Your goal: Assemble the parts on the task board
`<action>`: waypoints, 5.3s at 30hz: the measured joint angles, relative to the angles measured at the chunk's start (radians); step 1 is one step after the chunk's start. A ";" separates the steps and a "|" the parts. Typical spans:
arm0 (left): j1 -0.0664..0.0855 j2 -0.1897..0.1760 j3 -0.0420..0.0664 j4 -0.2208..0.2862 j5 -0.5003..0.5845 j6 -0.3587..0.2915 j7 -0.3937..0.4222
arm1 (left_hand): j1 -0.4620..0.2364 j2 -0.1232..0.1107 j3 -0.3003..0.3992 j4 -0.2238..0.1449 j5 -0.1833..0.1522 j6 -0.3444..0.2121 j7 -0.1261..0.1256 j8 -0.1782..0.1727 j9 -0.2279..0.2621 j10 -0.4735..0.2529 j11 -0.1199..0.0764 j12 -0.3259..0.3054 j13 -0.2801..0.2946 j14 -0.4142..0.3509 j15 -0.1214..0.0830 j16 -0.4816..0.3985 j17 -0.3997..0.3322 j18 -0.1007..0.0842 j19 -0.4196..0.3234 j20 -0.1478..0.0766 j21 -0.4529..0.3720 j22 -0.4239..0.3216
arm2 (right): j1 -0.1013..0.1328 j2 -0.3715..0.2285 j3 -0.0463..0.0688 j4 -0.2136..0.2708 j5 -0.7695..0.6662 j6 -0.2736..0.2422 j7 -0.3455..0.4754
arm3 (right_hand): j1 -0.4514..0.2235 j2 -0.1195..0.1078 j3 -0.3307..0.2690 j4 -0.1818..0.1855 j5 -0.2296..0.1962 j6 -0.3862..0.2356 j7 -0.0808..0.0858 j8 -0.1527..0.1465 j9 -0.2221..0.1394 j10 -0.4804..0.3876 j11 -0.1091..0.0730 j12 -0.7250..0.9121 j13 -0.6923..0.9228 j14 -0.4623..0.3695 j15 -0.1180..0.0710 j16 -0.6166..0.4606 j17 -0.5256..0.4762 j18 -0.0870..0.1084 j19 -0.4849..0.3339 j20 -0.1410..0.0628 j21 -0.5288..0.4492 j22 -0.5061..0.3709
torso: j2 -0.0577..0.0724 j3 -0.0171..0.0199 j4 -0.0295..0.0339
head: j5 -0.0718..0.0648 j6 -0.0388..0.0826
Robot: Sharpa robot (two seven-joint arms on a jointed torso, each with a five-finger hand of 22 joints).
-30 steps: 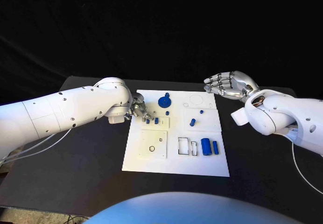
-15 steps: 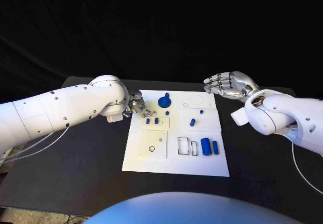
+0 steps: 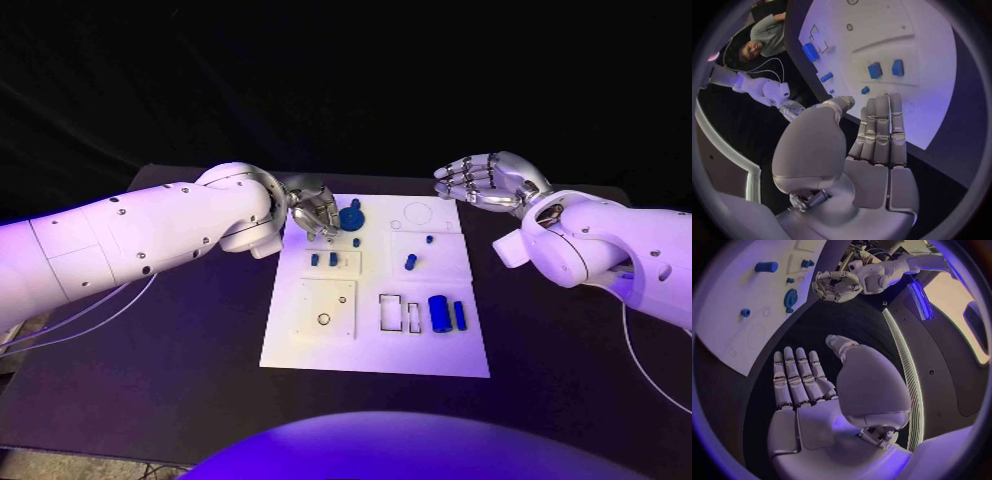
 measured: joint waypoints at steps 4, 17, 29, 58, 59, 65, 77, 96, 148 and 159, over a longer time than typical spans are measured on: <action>-0.004 0.016 -0.008 -0.002 -0.072 -0.057 0.124 | 0.045 -0.031 0.017 -0.027 -0.045 0.025 -0.005 -0.065 -0.076 -0.019 0.008 -0.076 -0.093 -0.003 0.007 -0.014 -0.021 0.000 0.017 0.022 -0.034 -0.020 | 0.000 0.000 0.000 0.000 0.000 0.000 0.001 | 0.000 0.000 0.000 0.000 0.000 0.000 0.000 0.001 0.000 0.000 0.000 0.000 0.000 0.000 0.000 0.000 0.000 0.000 0.000 0.000 0.000 0.000 | 0.001 0.0001 -0.0005 | -0.003 0.000; -0.010 0.095 -0.033 -0.085 -0.376 -0.130 0.324 | 0.089 -0.037 0.054 -0.154 -0.139 0.149 -0.052 -0.187 -0.199 -0.007 -0.003 -0.136 -0.243 0.172 -0.031 0.277 0.207 0.000 0.086 -0.008 0.082 0.127 | 0.000 0.004 0.000 0.000 -0.001 0.000 0.002 | 0.000 0.000 0.000 0.000 0.000 0.000 0.000 0.001 0.000 0.000 0.000 0.000 0.000 0.000 0.000 0.000 -0.001 0.000 0.007 0.000 0.000 0.000 | 0.003 -0.0002 -0.0021 | -0.007 0.009; -0.011 0.152 -0.040 -0.144 -0.539 -0.075 0.337 | 0.054 -0.048 0.054 -0.159 -0.170 0.154 -0.050 -0.210 -0.210 -0.033 -0.014 -0.155 -0.273 0.216 -0.036 0.346 0.284 0.000 0.090 -0.013 0.098 0.160 | 0.000 0.005 0.000 0.001 -0.001 0.000 0.002 | 0.000 0.000 0.003 -0.003 0.000 0.000 0.000 0.001 -0.001 0.003 0.003 0.000 0.000 0.000 0.000 0.000 -0.001 0.000 0.007 0.000 0.000 -0.001 | 0.003 -0.0006 -0.0022 | -0.012 0.009; -0.030 0.213 -0.041 -0.217 -0.592 0.011 0.323 | 0.037 -0.038 0.063 -0.169 -0.152 0.195 -0.030 -0.232 -0.216 0.002 -0.009 -0.155 -0.300 0.250 -0.028 0.392 0.330 0.000 0.098 -0.013 0.110 0.189 | 0.000 0.008 0.000 0.003 -0.001 -0.001 0.003 | 0.000 0.000 0.003 -0.003 0.004 0.000 0.000 0.001 -0.001 0.003 0.003 0.000 0.000 0.000 0.000 0.000 -0.002 0.000 0.007 0.000 0.000 -0.002 | 0.000 -0.0002 -0.0007 | -0.013 0.002; -0.031 0.213 -0.041 -0.218 -0.592 0.012 0.323 | 0.037 -0.038 0.064 -0.170 -0.152 0.195 -0.030 -0.232 -0.216 0.002 -0.009 -0.155 -0.300 0.250 -0.028 0.392 0.331 0.000 0.098 -0.013 0.113 0.189 | 0.000 0.007 0.000 0.003 -0.001 -0.001 0.003 | 0.000 0.000 0.003 -0.003 0.004 0.000 0.000 0.001 -0.001 0.003 0.003 0.000 0.000 0.000 0.000 0.000 -0.002 0.000 0.007 0.000 0.000 -0.002 | 0.000 -0.0002 -0.0009 | -0.013 0.002; -0.034 0.215 -0.041 -0.230 -0.592 0.021 0.319 | 0.041 -0.034 0.069 -0.174 -0.152 0.201 -0.029 -0.238 -0.218 0.009 -0.009 -0.159 -0.306 0.250 -0.028 0.392 0.331 0.000 0.101 -0.009 0.114 0.193 | 0.000 0.006 0.000 0.005 -0.001 -0.001 0.003 | 0.000 0.000 0.003 -0.003 0.004 0.000 0.000 0.001 -0.001 0.003 0.003 0.000 0.000 0.000 0.000 0.000 -0.002 0.000 0.007 0.000 0.000 -0.002 | 0.001 0.0001 -0.0007 | -0.016 0.002; -0.040 0.226 -0.040 -0.247 -0.591 0.026 0.316 | 0.045 -0.020 0.082 -0.181 -0.152 0.212 -0.025 -0.247 -0.221 0.015 -0.007 -0.167 -0.317 0.253 -0.024 0.396 0.330 0.000 0.101 -0.009 0.118 0.204 | 0.000 0.005 0.000 0.006 -0.001 -0.001 0.004 | 0.000 0.000 0.003 -0.003 0.004 0.000 0.000 0.001 -0.001 0.003 0.003 0.000 0.000 0.000 0.000 0.000 -0.002 0.000 0.007 0.000 0.000 -0.002 | 0.001 -0.0005 -0.0010 | -0.019 0.002; -0.040 0.232 -0.038 -0.258 -0.574 0.034 0.314 | 0.083 0.045 0.132 -0.249 -0.207 0.273 -0.014 -0.276 -0.223 0.093 -0.005 -0.188 -0.351 0.296 -0.017 0.431 0.369 0.000 0.108 -0.002 0.167 0.271 | 0.000 0.005 0.000 0.006 -0.002 -0.001 0.004 | 0.000 0.000 0.003 -0.003 0.004 0.000 0.000 0.001 -0.003 0.003 0.003 0.000 0.000 0.000 0.000 0.000 -0.003 0.000 0.007 0.000 0.000 -0.004 | 0.000 -0.0005 -0.0001 | -0.018 0.000; -0.044 0.072 0.007 -0.174 -0.434 -0.005 0.334 | 0.065 0.052 0.122 -0.280 -0.199 0.281 -0.012 -0.307 -0.225 0.138 -0.009 -0.237 -0.371 0.332 -0.017 0.435 0.369 0.000 0.129 0.002 0.210 0.311 | 0.000 0.002 0.000 0.001 -0.002 -0.005 0.004 | 0.000 0.000 0.003 -0.003 0.004 0.000 0.000 0.001 -0.003 0.003 0.003 0.000 -0.001 0.000 0.000 0.000 -0.004 0.000 0.007 0.000 0.000 -0.007 | -0.005 0.0006 0.0051 | -0.014 0.000; -0.044 0.083 0.005 -0.194 -0.431 0.032 0.324 | 0.065 0.052 0.122 -0.280 -0.199 0.281 -0.012 -0.311 -0.225 0.138 -0.009 -0.237 -0.371 0.332 -0.017 0.435 0.365 0.000 0.129 0.002 0.206 0.310 | 0.000 0.002 0.000 0.002 -0.002 -0.005 0.004 | 0.000 0.000 0.003 -0.003 0.004 0.000 0.000 0.001 -0.004 0.003 0.003 0.000 -0.001 0.000 0.000 0.000 -0.006 0.000 0.007 0.000 0.000 -0.009 | -0.006 0.0007 0.0049 | -0.013 0.000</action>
